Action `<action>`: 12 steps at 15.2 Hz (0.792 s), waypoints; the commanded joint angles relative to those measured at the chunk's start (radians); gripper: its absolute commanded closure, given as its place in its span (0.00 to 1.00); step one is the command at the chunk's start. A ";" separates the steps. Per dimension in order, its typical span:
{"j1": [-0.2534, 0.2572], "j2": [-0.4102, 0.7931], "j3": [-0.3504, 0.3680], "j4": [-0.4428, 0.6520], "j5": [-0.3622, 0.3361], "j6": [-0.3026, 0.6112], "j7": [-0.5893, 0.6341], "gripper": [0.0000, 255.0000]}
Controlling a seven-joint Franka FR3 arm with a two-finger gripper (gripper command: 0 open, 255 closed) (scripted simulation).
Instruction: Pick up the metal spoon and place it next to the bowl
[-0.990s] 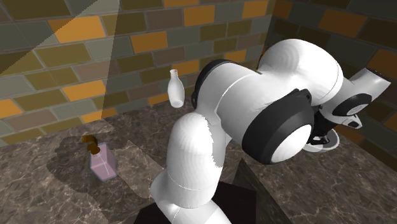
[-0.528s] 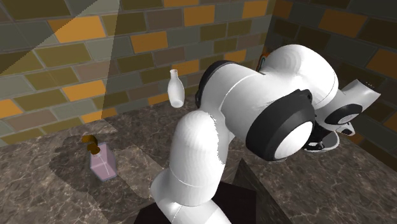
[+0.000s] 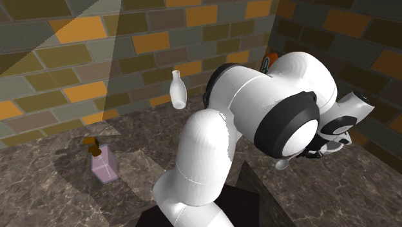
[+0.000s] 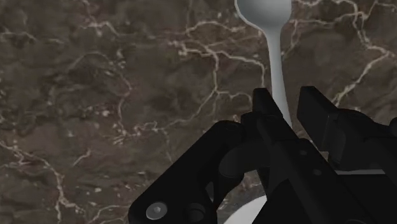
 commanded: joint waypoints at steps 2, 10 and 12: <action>-0.002 0.025 0.004 -0.012 0.015 0.034 -0.013 1.00; -0.009 0.077 0.015 -0.029 0.046 0.098 -0.040 1.00; -0.009 0.077 0.015 -0.029 0.046 0.098 -0.040 1.00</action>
